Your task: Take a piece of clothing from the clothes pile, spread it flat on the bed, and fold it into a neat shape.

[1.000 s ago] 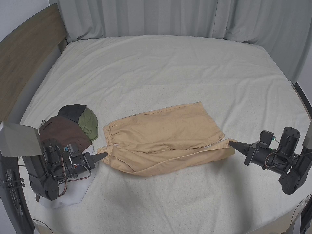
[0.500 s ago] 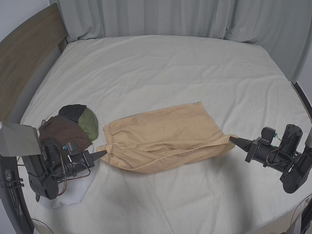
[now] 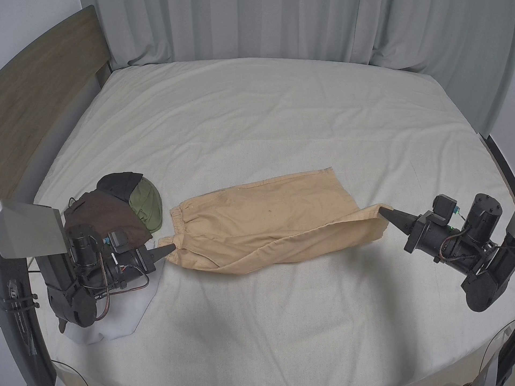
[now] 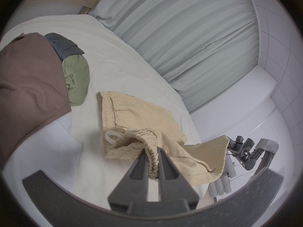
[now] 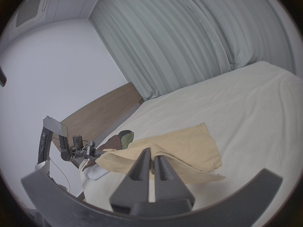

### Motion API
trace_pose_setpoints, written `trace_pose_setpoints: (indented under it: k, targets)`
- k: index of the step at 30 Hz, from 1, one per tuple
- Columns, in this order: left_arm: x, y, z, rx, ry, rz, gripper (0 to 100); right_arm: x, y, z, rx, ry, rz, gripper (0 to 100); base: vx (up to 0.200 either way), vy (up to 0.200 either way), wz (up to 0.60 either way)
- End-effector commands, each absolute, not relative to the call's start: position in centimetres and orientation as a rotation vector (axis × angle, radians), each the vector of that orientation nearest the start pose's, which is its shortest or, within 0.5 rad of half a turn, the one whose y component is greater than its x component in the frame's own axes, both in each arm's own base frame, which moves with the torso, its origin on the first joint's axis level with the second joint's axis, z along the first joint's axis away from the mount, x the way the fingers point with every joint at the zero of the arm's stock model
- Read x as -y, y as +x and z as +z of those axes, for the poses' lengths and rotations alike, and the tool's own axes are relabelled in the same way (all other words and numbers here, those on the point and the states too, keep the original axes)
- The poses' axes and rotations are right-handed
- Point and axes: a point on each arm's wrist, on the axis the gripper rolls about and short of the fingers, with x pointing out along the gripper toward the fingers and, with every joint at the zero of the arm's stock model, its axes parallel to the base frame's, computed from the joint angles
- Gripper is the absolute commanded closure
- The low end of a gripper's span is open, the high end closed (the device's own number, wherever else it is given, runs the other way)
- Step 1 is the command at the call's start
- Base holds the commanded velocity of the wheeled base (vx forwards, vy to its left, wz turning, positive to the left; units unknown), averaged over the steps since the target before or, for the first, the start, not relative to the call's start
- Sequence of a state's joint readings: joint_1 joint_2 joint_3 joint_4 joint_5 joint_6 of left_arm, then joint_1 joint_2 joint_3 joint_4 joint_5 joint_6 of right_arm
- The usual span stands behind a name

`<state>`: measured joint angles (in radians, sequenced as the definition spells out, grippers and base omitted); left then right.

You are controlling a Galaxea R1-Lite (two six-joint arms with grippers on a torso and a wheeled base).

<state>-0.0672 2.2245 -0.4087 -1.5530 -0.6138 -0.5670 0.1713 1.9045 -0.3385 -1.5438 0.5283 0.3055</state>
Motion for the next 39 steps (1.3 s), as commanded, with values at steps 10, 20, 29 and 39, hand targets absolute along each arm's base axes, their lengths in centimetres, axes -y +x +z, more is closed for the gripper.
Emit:
trace_pose_setpoints:
  k: [10,20,29,39]
  targets:
    - [3.3,31.6,3.0,-0.399,-0.624,-0.556,100,-6.3,28.6,12.2,-0.042,0.294,0.676,100,0.000,0.000,0.00]
    - [3.4,32.3,3.4,-0.361,-0.620,-0.514,100,-6.7,31.5,11.6,-0.013,0.299,0.643,100,0.000,0.000,0.00]
    - [3.6,33.2,4.0,-0.308,-0.646,-0.460,100,-6.8,32.5,11.0,-0.013,0.299,0.625,100,0.000,0.000,0.00]
    - [3.9,33.3,3.9,-0.311,-0.648,-0.467,100,-7.0,34.5,11.1,0.029,0.297,0.627,100,0.000,0.000,0.00]
